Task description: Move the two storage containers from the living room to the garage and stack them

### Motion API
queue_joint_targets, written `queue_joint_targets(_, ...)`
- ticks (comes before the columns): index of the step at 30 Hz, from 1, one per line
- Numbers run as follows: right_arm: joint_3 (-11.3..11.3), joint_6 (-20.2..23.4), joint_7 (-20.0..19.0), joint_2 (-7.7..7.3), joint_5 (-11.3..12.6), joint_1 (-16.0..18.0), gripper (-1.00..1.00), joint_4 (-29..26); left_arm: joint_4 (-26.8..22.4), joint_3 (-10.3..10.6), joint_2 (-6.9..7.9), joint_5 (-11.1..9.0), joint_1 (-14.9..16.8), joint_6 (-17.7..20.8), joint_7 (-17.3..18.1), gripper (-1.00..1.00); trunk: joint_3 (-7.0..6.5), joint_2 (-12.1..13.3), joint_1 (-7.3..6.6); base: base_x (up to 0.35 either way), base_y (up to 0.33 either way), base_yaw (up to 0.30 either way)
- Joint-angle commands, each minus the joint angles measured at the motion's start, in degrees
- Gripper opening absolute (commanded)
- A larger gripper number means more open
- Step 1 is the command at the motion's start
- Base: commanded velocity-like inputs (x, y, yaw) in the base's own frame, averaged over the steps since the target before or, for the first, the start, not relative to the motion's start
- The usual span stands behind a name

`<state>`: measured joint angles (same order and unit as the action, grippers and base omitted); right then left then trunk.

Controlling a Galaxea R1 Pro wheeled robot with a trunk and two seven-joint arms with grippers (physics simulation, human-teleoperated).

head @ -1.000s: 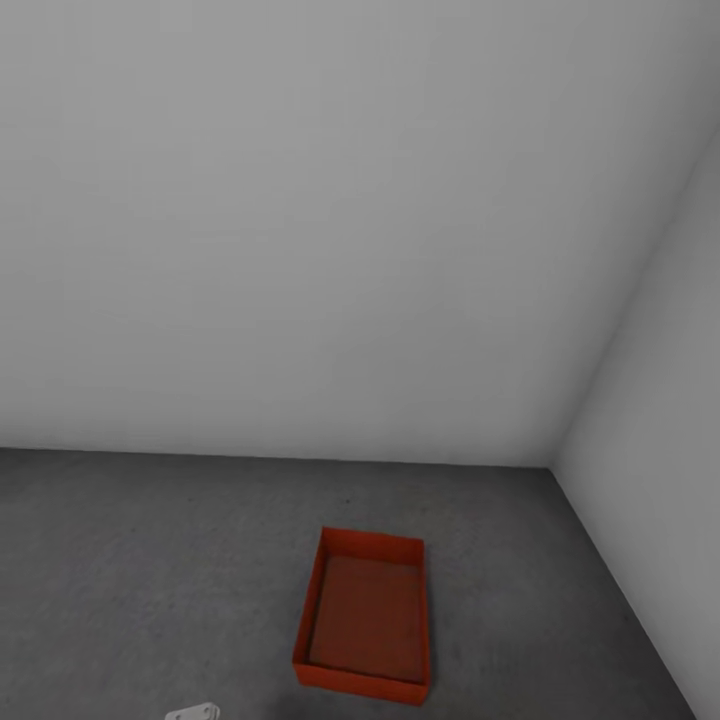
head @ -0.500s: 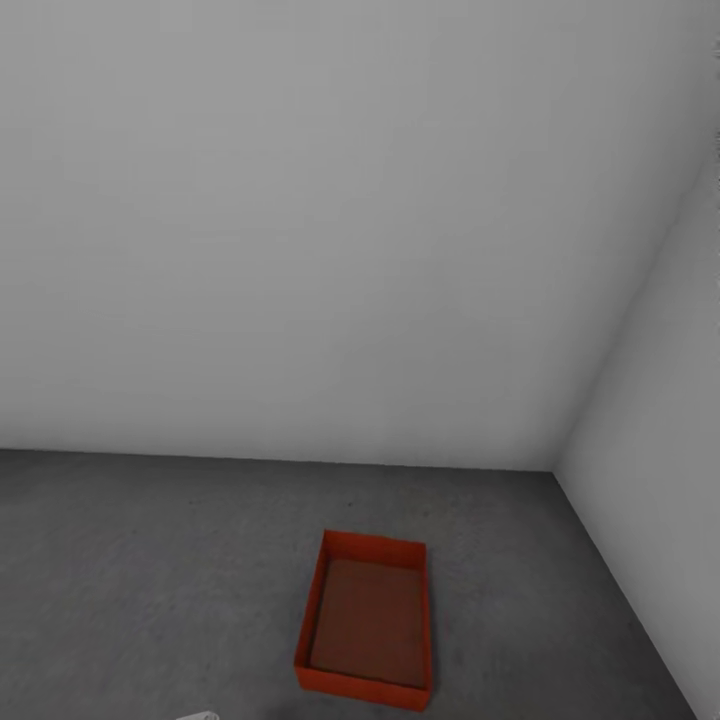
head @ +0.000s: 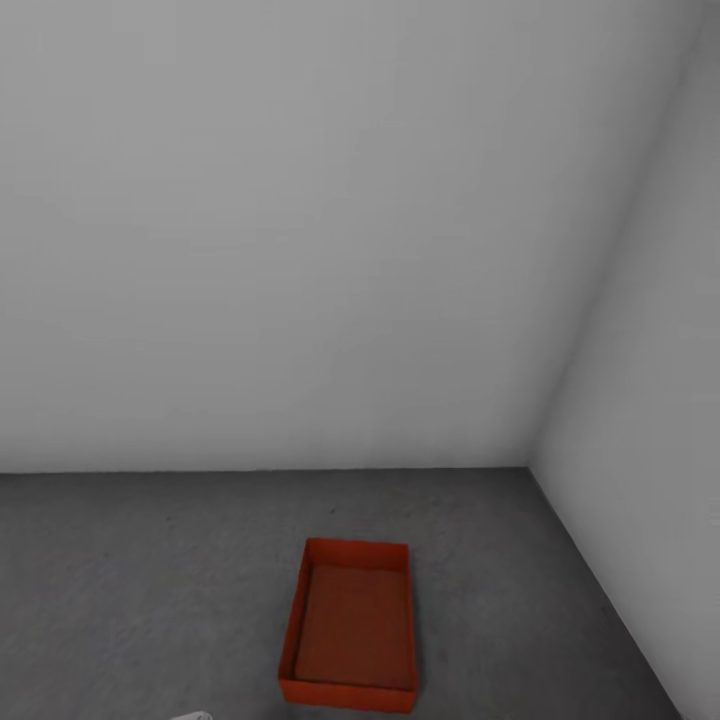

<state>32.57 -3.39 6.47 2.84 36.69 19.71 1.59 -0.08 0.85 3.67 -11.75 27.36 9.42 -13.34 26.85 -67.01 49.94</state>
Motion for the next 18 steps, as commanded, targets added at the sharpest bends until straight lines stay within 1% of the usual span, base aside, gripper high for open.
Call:
queue_joint_targets(1,0.5,-0.3,0.0,0.05,0.5,0.1,1.00,0.2,0.0,0.1,0.01,-0.4,0.0,0.2,-0.1,1.00,-0.02,0.0,0.00,0.000,0.000,-0.182)
queue_joint_targets(10,0.5,-0.4,0.0,0.06,0.3,0.1,1.00,0.2,0.0,0.1,0.00,-0.3,-1.4,0.1,-0.2,1.00,-0.65,0.0,0.00,0.000,0.000,-0.182)
queue_joint_targets(13,0.5,-0.5,0.0,-0.14,0.0,-0.5,1.00,0.2,0.0,0.1,-0.20,-0.3,-3.0,-0.1,-0.1,1.00,-0.87,0.0,0.00,0.000,0.000,-0.182)
queue_joint_targets(14,0.5,-0.5,0.0,-0.15,-0.1,-0.9,1.00,0.2,0.0,0.1,-0.20,-0.3,-3.3,-0.4,-0.1,1.00,-0.94,0.0,0.00,0.000,0.000,-0.182)
queue_joint_targets(18,0.5,-0.6,0.0,-0.13,-0.2,-1.8,1.00,0.2,0.0,0.1,-0.13,-0.3,-4.9,-3.5,0.1,1.00,-1.22,0.0,0.00,0.000,0.000,-0.182)
